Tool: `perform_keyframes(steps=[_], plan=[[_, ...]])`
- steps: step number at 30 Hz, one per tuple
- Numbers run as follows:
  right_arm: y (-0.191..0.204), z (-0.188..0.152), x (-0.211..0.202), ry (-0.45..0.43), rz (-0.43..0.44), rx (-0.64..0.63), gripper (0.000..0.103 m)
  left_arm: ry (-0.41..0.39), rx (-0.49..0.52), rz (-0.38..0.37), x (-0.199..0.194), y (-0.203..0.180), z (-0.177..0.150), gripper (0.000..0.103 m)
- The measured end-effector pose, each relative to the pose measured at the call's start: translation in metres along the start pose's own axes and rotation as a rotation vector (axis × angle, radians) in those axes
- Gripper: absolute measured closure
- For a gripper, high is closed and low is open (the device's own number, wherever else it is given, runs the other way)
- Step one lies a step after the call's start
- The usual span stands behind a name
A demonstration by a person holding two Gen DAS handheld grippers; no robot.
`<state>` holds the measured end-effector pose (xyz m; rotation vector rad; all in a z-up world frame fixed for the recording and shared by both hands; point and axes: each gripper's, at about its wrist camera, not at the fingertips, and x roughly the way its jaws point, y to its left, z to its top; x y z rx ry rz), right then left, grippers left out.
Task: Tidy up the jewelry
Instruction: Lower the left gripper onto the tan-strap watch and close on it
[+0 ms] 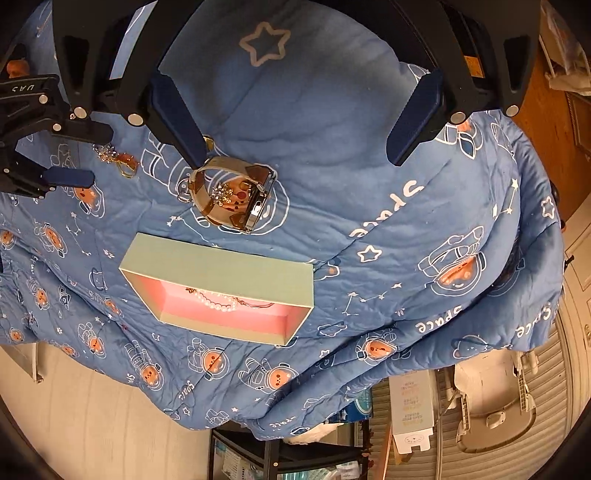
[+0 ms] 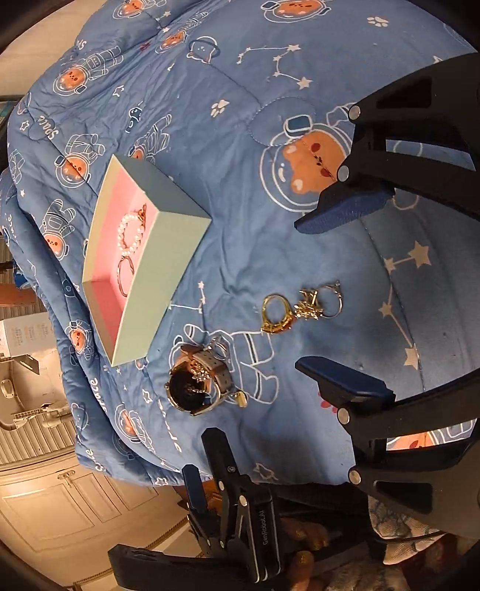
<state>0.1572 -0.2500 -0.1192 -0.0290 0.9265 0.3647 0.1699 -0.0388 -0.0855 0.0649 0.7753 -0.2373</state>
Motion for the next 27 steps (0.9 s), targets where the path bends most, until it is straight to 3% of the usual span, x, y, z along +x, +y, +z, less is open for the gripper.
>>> perform_keyframes(steps=[4,15,19,27], plan=[[0.001,-0.004,0.001,0.0,-0.011,-0.004,0.052,0.005,-0.007,-0.003,0.0,0.002,-0.001,0.007],[0.006,-0.011,0.002,0.02,-0.015,-0.032,0.066,0.021,0.009,-0.006,0.003,-0.001,-0.006,0.012],[0.008,-0.014,0.0,0.018,-0.013,-0.042,0.081,0.025,0.01,-0.008,0.004,-0.002,-0.006,0.014],[0.007,-0.012,0.0,0.015,-0.007,-0.03,0.081,0.026,0.009,-0.01,0.003,-0.002,-0.006,0.014]])
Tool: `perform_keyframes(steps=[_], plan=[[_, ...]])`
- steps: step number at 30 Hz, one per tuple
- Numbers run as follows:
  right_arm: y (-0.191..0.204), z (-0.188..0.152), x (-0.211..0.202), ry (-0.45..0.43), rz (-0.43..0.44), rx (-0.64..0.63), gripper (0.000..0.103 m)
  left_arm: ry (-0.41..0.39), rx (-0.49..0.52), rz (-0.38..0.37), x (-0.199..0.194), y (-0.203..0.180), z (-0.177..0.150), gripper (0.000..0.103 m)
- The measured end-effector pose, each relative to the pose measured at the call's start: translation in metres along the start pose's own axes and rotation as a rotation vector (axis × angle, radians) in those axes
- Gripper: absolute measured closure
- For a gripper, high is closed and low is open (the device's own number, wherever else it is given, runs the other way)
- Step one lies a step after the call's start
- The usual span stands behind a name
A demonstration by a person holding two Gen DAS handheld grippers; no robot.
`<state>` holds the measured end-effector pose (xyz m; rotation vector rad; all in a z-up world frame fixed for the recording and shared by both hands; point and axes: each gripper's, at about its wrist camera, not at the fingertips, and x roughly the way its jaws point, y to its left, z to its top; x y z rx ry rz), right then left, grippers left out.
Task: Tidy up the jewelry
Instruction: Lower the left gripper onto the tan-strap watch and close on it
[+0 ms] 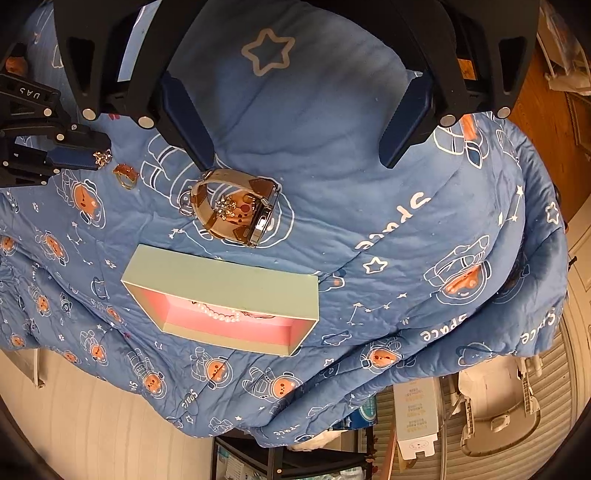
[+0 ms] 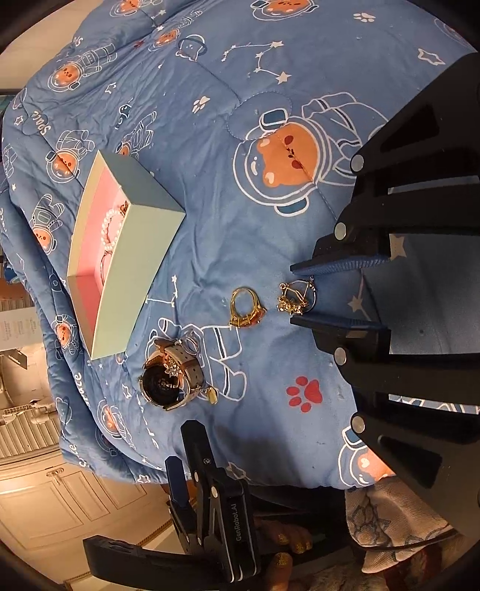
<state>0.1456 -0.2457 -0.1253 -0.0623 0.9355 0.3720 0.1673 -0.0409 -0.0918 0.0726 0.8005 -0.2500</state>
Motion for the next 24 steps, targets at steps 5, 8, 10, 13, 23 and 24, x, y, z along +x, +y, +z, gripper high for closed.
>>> perform_keyframes(steps=[5,8,10,13,23,24], plan=[[0.0031,0.0037,-0.0038,-0.017,-0.001,-0.007,0.081,0.0,0.003,-0.002,-0.0004,-0.0004,0.0002,0.014],[0.004,0.0052,-0.0041,-0.015,-0.002,-0.016,0.081,-0.004,0.001,-0.002,-0.0007,0.0,0.0007,0.014],[0.0029,0.0054,-0.0044,-0.005,-0.001,-0.01,0.08,-0.008,-0.003,-0.007,-0.0015,0.0007,0.0019,0.016],[0.0045,0.0036,-0.006,-0.008,-0.009,-0.034,0.08,-0.014,-0.012,-0.015,-0.0028,0.0025,0.0051,0.018],[0.0019,0.0034,0.0024,0.008,-0.008,-0.016,0.08,-0.002,-0.004,-0.022,0.0023,-0.001,0.0071,0.021],[0.0018,0.004,0.0013,0.002,-0.012,-0.014,0.08,-0.001,-0.004,-0.021,0.0027,-0.0011,0.007,0.021]])
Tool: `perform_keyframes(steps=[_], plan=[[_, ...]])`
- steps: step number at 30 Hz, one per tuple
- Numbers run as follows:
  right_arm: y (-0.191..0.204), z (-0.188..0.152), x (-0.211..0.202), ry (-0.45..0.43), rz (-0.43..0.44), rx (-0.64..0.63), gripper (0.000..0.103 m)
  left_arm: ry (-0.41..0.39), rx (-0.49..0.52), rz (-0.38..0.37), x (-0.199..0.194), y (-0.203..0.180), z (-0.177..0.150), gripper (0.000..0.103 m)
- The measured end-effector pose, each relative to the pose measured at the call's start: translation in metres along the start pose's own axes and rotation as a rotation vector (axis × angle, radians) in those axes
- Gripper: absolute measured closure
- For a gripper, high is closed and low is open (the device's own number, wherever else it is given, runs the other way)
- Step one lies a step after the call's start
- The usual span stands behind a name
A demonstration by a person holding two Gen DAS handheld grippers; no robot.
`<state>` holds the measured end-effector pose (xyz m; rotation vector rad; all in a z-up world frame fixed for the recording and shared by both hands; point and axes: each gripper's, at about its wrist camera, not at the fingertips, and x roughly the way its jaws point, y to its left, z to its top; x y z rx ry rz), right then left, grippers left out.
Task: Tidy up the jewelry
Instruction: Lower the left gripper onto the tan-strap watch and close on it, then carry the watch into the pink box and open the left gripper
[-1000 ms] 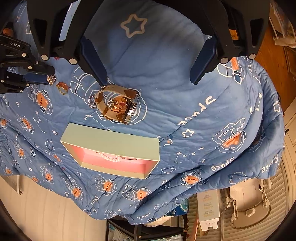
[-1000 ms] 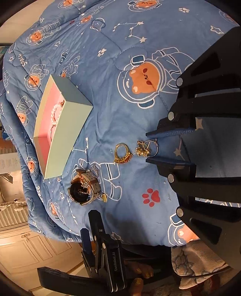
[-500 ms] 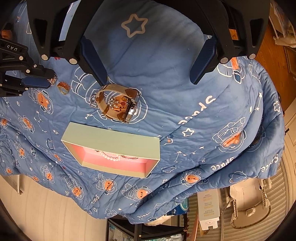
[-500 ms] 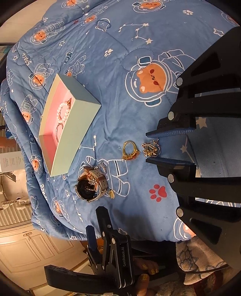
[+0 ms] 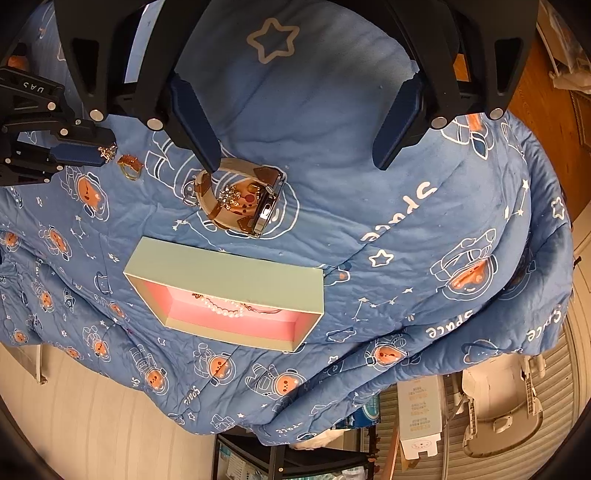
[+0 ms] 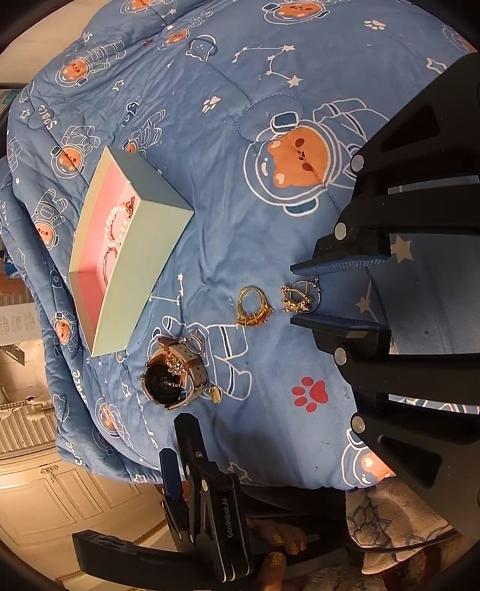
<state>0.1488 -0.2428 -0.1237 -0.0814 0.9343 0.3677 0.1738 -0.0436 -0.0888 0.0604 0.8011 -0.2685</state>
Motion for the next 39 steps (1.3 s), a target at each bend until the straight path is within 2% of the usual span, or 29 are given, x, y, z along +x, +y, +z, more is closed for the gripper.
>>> perform_keyframes(steps=[9,13,16,20,22,29,31,32,34,39], plan=[[0.005,0.005,-0.003,-0.011,0.009,-0.017,0.081,0.001,0.003,-0.001,0.0,-0.001,0.0,0.021],[0.004,0.004,0.0,-0.002,0.005,-0.014,0.081,0.002,-0.003,-0.005,0.002,0.0,0.001,0.025],[0.002,0.003,0.0,-0.006,0.003,-0.005,0.087,0.003,-0.014,-0.015,0.005,0.001,0.004,0.032],[0.002,0.003,-0.002,-0.01,0.01,-0.002,0.087,0.006,-0.022,-0.031,0.011,0.001,0.012,0.048],[0.003,0.003,-0.002,-0.013,0.013,-0.005,0.087,0.012,-0.02,-0.034,0.015,0.001,0.015,0.053],[0.004,0.004,-0.005,-0.02,0.023,-0.004,0.087,0.048,-0.001,-0.057,0.031,-0.001,0.028,0.062],[0.004,0.003,-0.005,-0.02,0.023,-0.002,0.087,0.061,0.006,-0.074,0.035,-0.003,0.03,0.074],[0.003,0.004,-0.005,-0.019,0.024,0.001,0.087,0.064,0.011,-0.083,0.036,-0.004,0.031,0.083],[0.003,0.003,-0.006,-0.019,0.026,0.004,0.087,0.066,0.02,-0.082,0.038,-0.007,0.032,0.088],[0.002,0.004,-0.007,-0.022,0.036,0.008,0.087,0.069,-0.024,-0.119,0.035,-0.002,0.032,0.091]])
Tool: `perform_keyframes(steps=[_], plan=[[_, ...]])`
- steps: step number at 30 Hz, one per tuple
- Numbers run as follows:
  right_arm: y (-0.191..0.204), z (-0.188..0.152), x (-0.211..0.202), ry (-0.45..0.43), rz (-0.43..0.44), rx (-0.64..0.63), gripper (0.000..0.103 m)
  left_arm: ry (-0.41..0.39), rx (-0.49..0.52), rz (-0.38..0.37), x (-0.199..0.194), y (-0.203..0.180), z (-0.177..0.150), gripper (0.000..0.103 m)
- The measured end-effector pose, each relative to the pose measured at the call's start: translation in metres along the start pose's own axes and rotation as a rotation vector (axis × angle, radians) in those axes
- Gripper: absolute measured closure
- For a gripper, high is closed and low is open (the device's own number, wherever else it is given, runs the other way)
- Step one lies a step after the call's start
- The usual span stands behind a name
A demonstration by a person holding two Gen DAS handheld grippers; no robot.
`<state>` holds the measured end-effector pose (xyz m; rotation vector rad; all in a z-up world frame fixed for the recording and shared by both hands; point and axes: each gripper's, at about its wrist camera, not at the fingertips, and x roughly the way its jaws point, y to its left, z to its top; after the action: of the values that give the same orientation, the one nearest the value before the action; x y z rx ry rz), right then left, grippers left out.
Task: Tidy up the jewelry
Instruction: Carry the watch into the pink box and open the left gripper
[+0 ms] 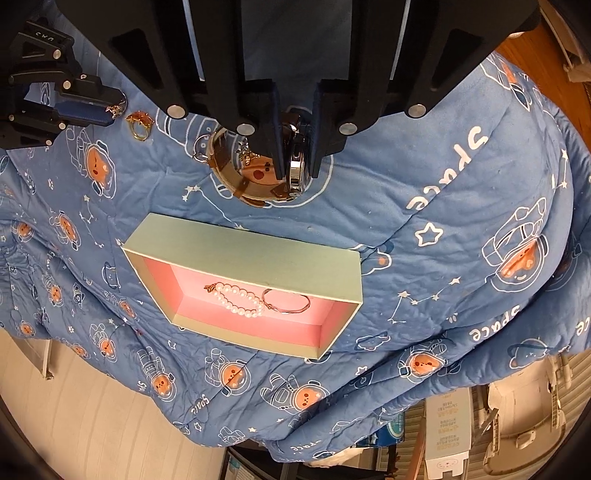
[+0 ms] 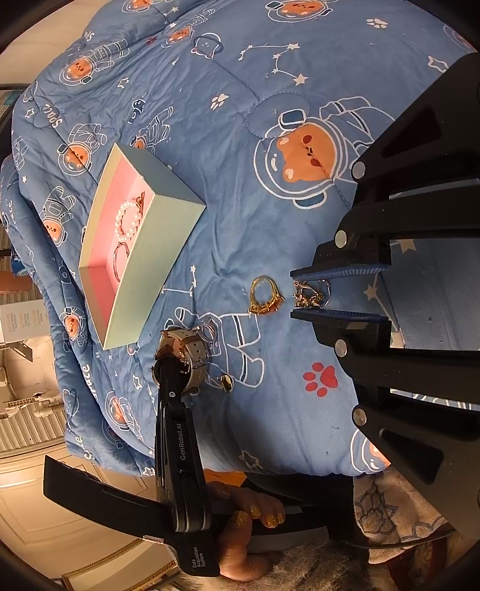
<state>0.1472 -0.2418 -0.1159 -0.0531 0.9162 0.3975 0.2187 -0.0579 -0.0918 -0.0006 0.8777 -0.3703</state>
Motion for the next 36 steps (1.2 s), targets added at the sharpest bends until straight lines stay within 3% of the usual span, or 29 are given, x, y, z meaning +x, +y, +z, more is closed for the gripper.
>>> perform_keyframes(steps=[6,12,25,28,36], plan=[[0.0,0.004,-0.005,-0.023,0.034,0.009,0.087,-0.017,-0.139,-0.115,-0.015,0.022,-0.006,0.091],[0.0,0.01,-0.007,-0.034,0.056,0.016,0.087,-0.069,-0.178,-0.221,-0.036,0.032,-0.008,0.091],[0.0,0.01,-0.003,-0.024,0.044,0.015,0.087,-0.009,-0.051,-0.086,-0.012,0.017,-0.012,0.091],[0.0,0.009,-0.003,-0.023,0.048,0.016,0.087,-0.024,0.008,-0.008,-0.012,0.013,-0.012,0.081],[-0.001,0.009,-0.001,-0.021,0.05,0.022,0.087,0.024,0.147,0.05,0.002,-0.001,-0.017,0.079]])
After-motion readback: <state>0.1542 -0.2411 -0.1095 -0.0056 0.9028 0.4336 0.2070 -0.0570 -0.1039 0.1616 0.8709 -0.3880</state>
